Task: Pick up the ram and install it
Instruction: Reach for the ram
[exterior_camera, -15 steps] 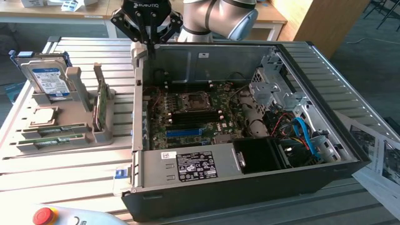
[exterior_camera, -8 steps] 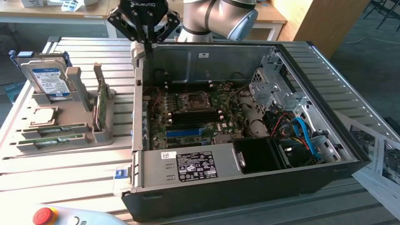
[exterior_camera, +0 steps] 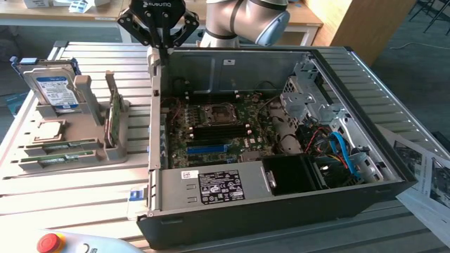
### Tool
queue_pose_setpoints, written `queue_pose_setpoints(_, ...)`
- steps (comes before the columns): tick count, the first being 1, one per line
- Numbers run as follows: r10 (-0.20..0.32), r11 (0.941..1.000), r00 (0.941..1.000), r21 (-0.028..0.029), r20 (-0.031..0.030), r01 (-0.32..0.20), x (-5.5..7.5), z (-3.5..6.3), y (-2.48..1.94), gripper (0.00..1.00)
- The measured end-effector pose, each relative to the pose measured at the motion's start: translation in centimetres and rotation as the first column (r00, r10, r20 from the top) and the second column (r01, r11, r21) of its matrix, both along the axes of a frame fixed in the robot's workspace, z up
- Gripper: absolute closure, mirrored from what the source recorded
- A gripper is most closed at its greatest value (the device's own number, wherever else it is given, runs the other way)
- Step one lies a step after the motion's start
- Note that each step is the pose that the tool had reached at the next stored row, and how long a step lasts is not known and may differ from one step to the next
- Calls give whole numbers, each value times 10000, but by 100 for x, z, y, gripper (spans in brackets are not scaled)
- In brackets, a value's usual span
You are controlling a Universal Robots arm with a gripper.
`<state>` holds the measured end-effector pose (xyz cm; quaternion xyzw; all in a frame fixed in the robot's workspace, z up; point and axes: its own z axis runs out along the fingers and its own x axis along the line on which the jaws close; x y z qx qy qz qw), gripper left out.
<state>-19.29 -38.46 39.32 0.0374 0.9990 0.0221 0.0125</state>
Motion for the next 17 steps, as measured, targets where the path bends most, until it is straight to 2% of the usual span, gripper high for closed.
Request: queue_pose_setpoints(17, 0, 10000, 10000, -1, -1, 0, -181, 1, 32, 90)
